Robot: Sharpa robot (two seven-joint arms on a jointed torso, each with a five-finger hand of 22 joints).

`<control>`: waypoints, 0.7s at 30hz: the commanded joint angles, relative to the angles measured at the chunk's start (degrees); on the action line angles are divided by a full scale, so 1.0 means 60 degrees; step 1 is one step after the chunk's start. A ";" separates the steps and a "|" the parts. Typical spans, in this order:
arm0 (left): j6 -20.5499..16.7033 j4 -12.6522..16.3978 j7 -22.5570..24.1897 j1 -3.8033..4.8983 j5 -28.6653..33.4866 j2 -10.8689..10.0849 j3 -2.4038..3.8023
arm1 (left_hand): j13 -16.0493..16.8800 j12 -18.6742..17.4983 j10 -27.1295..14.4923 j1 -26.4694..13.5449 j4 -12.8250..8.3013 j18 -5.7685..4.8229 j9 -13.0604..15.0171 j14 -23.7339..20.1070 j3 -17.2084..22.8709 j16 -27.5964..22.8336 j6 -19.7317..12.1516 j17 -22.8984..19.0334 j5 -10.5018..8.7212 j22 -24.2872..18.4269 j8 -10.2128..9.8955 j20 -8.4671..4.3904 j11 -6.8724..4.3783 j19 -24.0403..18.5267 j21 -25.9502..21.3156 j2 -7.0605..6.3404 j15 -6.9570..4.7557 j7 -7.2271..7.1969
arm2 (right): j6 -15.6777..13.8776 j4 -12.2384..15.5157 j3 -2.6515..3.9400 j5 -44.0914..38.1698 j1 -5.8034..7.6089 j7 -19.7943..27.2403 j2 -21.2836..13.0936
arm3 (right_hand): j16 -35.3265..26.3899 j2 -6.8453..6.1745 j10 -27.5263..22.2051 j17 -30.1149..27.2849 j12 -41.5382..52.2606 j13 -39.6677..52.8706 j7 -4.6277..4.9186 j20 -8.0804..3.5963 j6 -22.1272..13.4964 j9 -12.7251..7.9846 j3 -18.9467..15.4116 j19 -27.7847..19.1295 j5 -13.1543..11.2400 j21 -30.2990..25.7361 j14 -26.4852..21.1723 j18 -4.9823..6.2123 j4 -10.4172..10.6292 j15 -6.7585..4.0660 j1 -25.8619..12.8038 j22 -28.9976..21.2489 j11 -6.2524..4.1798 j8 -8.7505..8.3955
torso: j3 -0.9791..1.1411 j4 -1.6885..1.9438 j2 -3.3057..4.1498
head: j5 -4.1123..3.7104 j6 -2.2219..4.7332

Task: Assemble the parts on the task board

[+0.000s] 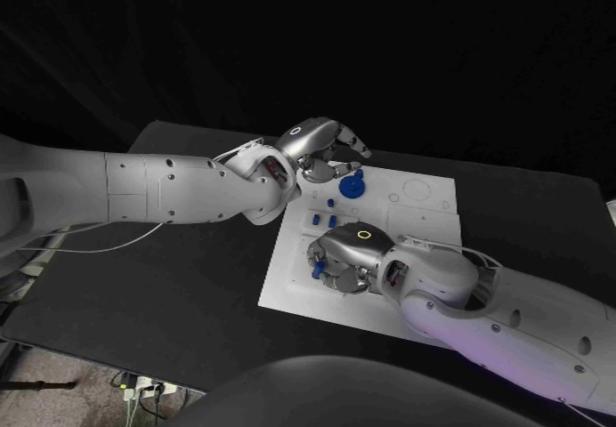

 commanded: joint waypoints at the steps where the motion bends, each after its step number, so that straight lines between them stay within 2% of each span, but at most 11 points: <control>1: 0.0141 0.0028 -0.0026 0.0001 0.0033 0.0021 0.0007 | -0.0009 -0.0050 -0.0001 0.0122 -0.0004 0.0003 -0.0012 0.0316 0.0054 -0.0026 -0.0006 -0.0009 0.0047 0.2006 -0.0023 0.0063 0.0021 0.0306 -0.0059 0.0003 0.0066 0.0088 | -0.0036 -0.0015 -0.0008 -0.0367 -0.0028 -0.0086 0.0016 | 0.0033 -0.0021 -0.0008 0.2516 -0.0066 0.0006 -0.0001 -0.0037 -0.0054 -0.0017 0.0070 0.0355 -0.0018 -0.0038 0.0996 -0.0064 -0.0015 -0.0023 0.0081 0.1946 0.0030 -0.0048 | 0.0002 -0.0009 -0.0011 | -0.0007 0.0001; 10: 0.0191 0.0024 -0.0030 0.0000 0.0034 0.0038 0.0007 | -0.0009 -0.0052 -0.0002 0.0121 0.0001 0.0005 -0.0012 0.0311 0.0056 -0.0039 -0.0009 -0.0026 0.0049 0.2004 -0.0023 0.0066 0.0023 0.0302 -0.0067 0.0004 0.0069 0.0099 | -0.0016 0.0007 -0.0013 -0.0438 -0.0042 -0.0136 -0.0013 | 0.0033 -0.0025 -0.0040 0.2516 -0.0092 0.0019 -0.0006 -0.0032 0.0012 -0.0022 0.0117 0.0340 -0.0005 -0.0067 0.0996 -0.0057 -0.0066 -0.0019 0.0118 0.1936 0.0037 -0.0047 | 0.0002 -0.0008 -0.0011 | -0.0027 0.0001; 21: 0.0251 0.0009 -0.0039 0.0000 0.0037 0.0051 0.0007 | -0.0009 -0.0054 -0.0001 0.0119 0.0006 0.0006 -0.0013 0.0309 0.0059 -0.0042 -0.0015 -0.0028 0.0051 0.2002 -0.0025 0.0068 0.0020 0.0299 -0.0073 0.0011 0.0071 0.0118 | -0.0172 0.0058 -0.0014 -0.0635 -0.0045 -0.0249 -0.0100 | 0.0033 -0.0043 -0.0068 0.2516 -0.0060 0.0139 -0.0105 -0.0044 0.0389 0.0113 0.0105 0.0298 -0.0030 -0.0156 0.0996 -0.0033 -0.0133 -0.0046 0.0078 0.1905 -0.0007 0.0150 | -0.0001 0.0000 -0.0008 | -0.0033 0.0001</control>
